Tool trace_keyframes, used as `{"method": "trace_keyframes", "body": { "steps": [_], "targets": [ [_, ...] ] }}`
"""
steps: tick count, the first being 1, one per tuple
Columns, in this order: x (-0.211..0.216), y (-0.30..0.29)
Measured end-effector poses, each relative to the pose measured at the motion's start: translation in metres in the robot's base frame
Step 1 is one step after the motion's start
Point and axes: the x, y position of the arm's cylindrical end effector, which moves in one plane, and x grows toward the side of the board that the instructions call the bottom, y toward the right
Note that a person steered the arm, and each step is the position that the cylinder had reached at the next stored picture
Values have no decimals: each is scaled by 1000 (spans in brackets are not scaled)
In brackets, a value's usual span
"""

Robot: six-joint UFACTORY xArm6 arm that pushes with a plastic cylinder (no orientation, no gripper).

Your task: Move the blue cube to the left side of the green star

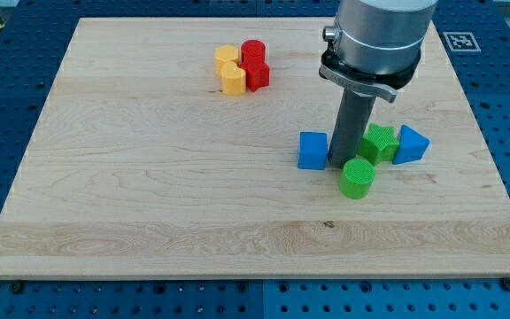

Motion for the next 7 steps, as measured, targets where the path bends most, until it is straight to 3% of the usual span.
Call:
{"method": "trace_keyframes", "body": {
  "steps": [2, 4, 7],
  "targets": [
    [-65, -6],
    [-64, -97],
    [-40, -44]
  ]
}}
